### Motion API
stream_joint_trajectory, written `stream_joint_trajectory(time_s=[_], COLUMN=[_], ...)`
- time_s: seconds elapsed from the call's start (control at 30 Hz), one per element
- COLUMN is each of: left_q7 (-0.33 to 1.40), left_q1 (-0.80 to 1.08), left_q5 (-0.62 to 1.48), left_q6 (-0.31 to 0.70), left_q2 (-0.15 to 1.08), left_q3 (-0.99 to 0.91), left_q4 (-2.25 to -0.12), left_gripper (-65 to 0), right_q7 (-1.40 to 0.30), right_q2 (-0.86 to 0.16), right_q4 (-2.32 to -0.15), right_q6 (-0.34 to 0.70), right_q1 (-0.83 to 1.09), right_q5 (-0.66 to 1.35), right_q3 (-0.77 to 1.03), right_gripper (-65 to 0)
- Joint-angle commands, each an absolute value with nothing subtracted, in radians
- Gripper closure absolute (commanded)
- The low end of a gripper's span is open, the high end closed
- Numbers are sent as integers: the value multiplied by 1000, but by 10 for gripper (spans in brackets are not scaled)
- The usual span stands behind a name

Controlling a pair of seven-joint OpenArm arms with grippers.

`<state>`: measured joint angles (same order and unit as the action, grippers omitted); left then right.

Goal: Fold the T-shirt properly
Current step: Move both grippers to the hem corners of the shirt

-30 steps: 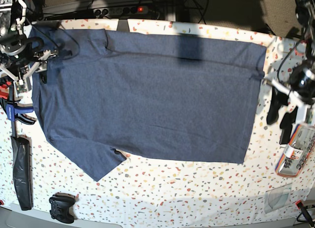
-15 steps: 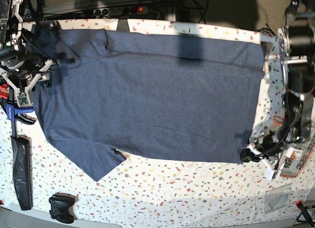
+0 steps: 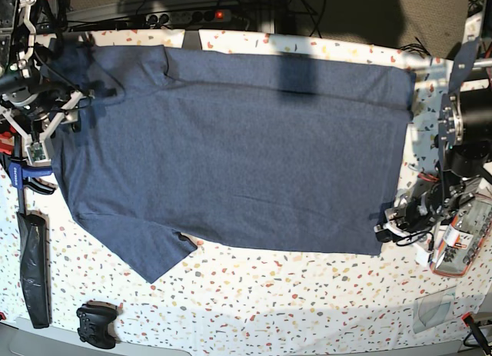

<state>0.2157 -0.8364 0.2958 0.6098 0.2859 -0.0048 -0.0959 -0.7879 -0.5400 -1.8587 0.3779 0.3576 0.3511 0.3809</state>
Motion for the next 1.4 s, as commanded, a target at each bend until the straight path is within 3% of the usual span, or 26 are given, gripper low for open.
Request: stream_joint_trajectory(time_s=[0.0, 0.33, 0.37, 0.5, 0.53, 0.8, 1.07, 1.27, 1.37], left_q7=[212, 287, 283, 261, 256, 155, 156, 164, 164], left_q1=[-865, -850, -850, -850, -850, -850, -849, -847, -847], left_q5=[303, 303, 303, 302, 302, 307, 305, 303, 303], left_q6=[614, 675, 675, 675, 675, 674, 675, 675, 674], left_q2=[282, 239, 239, 239, 242, 270, 266, 266, 266], left_q3=[-6, -6, -6, -6, -6, -6, -6, -6, -6], left_q4=[-108, -108, -108, -108, -108, -108, -108, -108, -108], left_gripper=[-217, -215, -202, -20, 0, 0, 0, 0, 0], right_q7=[-783, -790, -786, -758, -739, -520, -657, -694, -728], right_q2=[-557, -557, -557, -557, -557, -557, -570, -630, -629], right_q4=[-1874, -1874, -1874, -1874, -1874, -1866, -1615, -1255, -1044], right_q6=[378, 379, 379, 379, 379, 374, 399, 406, 464], right_q1=[352, 352, 352, 352, 352, 327, -17, -343, -524], right_q5=[353, 352, 352, 352, 352, 373, 546, 554, 554], right_q3=[390, 390, 390, 390, 390, 390, 360, 157, 44], right_gripper=[-316, -316, -316, -316, -316, -316, -315, -315, -315])
